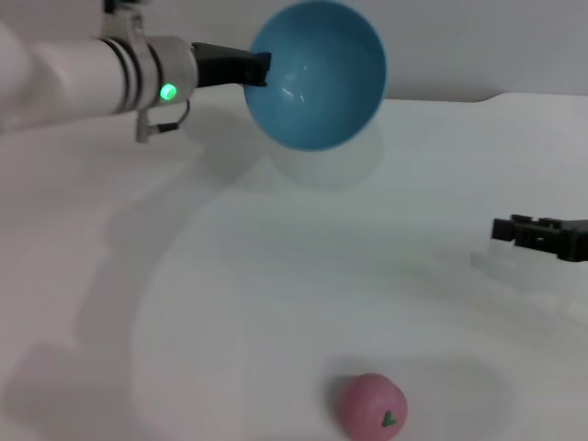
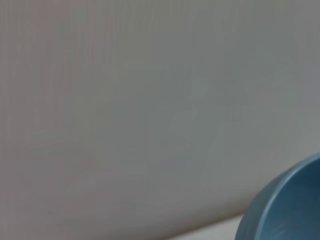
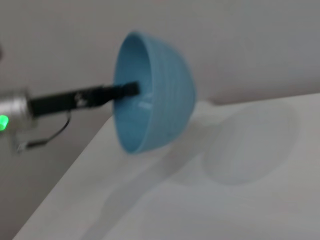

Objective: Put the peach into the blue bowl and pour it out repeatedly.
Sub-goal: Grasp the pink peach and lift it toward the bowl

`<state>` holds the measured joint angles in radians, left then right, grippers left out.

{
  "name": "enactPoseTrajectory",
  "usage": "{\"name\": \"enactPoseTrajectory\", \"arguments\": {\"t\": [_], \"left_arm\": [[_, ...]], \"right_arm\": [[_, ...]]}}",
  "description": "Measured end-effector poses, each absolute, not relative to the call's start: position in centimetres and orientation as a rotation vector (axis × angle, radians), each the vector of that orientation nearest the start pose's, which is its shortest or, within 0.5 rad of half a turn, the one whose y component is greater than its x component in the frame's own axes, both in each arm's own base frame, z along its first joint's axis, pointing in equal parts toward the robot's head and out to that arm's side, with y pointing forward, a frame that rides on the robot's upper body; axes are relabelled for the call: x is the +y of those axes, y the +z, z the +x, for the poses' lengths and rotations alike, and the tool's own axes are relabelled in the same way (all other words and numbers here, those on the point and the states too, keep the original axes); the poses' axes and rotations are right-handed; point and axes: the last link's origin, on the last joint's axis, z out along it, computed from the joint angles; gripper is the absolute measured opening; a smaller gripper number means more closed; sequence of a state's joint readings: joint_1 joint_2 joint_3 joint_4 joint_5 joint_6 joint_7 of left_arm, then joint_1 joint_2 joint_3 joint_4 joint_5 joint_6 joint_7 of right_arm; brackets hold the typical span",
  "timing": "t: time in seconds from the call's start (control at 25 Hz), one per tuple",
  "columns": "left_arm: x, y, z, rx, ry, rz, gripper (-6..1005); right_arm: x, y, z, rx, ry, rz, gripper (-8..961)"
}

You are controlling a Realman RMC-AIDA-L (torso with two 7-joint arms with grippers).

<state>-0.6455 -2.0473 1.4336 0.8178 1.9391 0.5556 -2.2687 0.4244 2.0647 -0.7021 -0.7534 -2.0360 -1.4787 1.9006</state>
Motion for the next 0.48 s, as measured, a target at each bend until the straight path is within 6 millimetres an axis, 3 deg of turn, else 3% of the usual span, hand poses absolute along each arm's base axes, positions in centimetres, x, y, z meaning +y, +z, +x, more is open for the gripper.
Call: {"name": "enactPoseTrajectory", "arguments": {"t": [0.2, 0.48], "left_arm": [[43.6, -0.6, -20.9, -1.111, -0.221, -2.327, -2], [42.1, -0.4, -22.7, -1.274, 0.015, -2.282, -2]], "right_arm": [[32.1, 1.0, 27.7, 1.242, 0.56, -2.63, 529], [32.9, -0.8, 24.5, 1.134, 0.324, -2.862, 529]]}}
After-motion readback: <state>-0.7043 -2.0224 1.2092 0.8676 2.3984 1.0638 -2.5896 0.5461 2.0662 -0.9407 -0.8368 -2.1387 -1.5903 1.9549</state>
